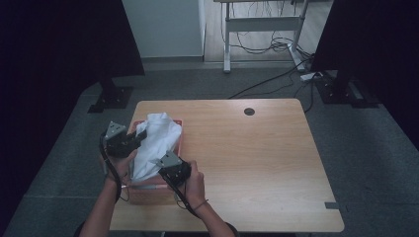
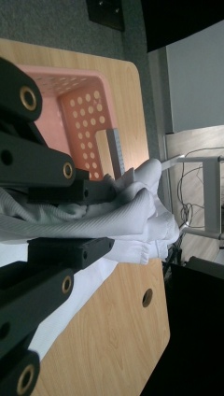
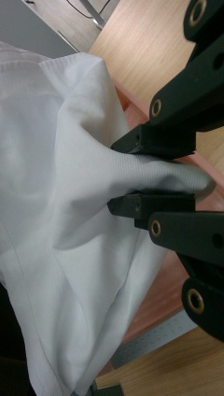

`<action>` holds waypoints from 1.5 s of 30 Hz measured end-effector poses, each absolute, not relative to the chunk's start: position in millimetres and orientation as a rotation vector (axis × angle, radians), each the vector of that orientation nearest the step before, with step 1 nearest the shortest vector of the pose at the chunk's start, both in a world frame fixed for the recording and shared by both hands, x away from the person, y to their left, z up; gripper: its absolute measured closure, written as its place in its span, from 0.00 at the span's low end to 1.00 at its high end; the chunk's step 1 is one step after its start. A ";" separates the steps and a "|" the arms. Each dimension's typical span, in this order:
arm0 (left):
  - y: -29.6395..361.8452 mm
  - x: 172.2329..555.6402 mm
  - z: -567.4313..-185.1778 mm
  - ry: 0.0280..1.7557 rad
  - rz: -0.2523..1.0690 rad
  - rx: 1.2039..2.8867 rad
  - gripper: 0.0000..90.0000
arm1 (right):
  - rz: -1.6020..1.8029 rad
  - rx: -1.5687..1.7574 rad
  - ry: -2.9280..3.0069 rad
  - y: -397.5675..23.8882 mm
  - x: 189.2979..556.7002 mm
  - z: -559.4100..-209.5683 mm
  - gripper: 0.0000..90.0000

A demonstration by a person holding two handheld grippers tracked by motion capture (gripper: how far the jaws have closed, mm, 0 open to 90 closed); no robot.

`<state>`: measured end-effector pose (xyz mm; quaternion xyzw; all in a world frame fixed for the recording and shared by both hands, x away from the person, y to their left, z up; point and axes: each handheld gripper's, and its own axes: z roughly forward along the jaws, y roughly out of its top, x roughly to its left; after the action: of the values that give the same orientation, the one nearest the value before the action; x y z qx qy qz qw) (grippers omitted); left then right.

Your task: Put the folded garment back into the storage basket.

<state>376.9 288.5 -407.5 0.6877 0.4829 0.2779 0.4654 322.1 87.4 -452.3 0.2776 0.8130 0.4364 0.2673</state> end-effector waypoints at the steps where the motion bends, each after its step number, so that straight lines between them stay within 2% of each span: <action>1: 289.7 377.1 -408.0 1.188 0.680 1.688 0.84 | 1.177 0.749 2.195 88.6 322.5 -452.9 0.83; 20: 300.5 378.7 -417.5 1.216 0.687 1.687 0.83 | 1.171 0.754 2.213 99.6 327.4 -460.6 0.82; 21: 299.9 379.0 -418.5 1.242 0.718 1.687 0.83 | 1.172 0.755 2.214 99.5 327.8 -461.0 0.81; 22: 299.2 379.5 -420.3 1.277 0.763 1.675 0.79 | 1.171 0.753 2.214 99.3 328.3 -461.6 0.75; 24: 300.7 384.3 -425.9 1.345 0.738 1.663 0.58 | 1.157 0.755 2.227 99.8 331.4 -464.0 0.54; 25: 301.5 385.2 -429.1 1.360 0.722 1.664 0.53 | 1.152 0.755 2.236 99.7 333.1 -465.5 0.46; 27: 302.6 383.3 -432.9 1.354 0.699 1.656 0.51 | 1.162 0.762 2.248 97.5 334.1 -467.0 0.40; 30: 299.2 380.5 -435.4 1.301 0.652 1.696 0.43 | 1.197 0.765 2.237 92.1 332.4 -465.9 0.37; 35: 289.0 376.8 -436.7 1.246 0.606 1.750 0.38 | 1.228 0.791 2.238 81.0 332.0 -464.0 0.35; 45: 266.6 369.1 -441.0 1.216 0.589 1.800 0.38 | 1.241 0.860 2.252 49.5 330.3 -469.3 0.34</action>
<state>369.1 266.6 -441.0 0.7216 0.4876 0.2362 0.4309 330.3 49.5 -469.3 0.3097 0.8115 0.4473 0.2134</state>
